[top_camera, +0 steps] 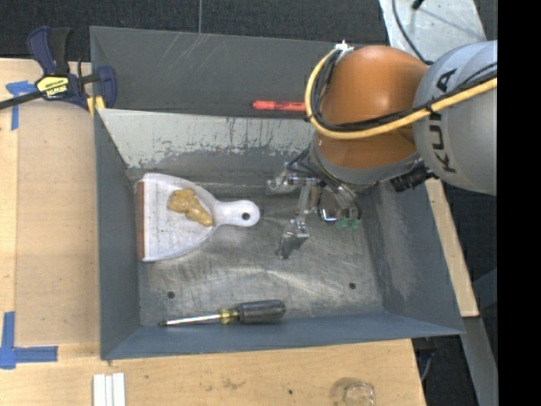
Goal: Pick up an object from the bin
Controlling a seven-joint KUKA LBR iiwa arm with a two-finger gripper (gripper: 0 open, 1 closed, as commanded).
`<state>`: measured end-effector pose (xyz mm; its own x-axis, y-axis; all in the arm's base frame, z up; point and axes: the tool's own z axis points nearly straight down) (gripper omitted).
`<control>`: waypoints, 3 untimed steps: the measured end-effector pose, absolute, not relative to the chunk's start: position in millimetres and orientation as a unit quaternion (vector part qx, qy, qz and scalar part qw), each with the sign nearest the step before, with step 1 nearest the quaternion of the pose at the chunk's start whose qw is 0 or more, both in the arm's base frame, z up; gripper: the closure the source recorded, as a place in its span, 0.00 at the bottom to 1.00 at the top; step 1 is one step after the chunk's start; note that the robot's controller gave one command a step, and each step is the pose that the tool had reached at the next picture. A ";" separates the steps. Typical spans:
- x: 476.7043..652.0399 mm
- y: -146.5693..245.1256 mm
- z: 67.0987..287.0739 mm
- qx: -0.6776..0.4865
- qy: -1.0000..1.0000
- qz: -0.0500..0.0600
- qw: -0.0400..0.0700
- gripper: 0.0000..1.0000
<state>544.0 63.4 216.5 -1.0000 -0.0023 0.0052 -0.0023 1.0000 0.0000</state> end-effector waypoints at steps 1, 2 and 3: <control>544.3 63.4 218.6 0.001 -1.000 0.000 0.001 0.00; 543.5 74.0 221.8 0.031 -1.000 0.001 -0.002 0.00; 546.9 84.7 218.9 0.067 -0.998 0.000 -0.004 0.00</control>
Offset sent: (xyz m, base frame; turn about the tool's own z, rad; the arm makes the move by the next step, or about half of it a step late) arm -0.0079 0.0450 0.0072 -0.2224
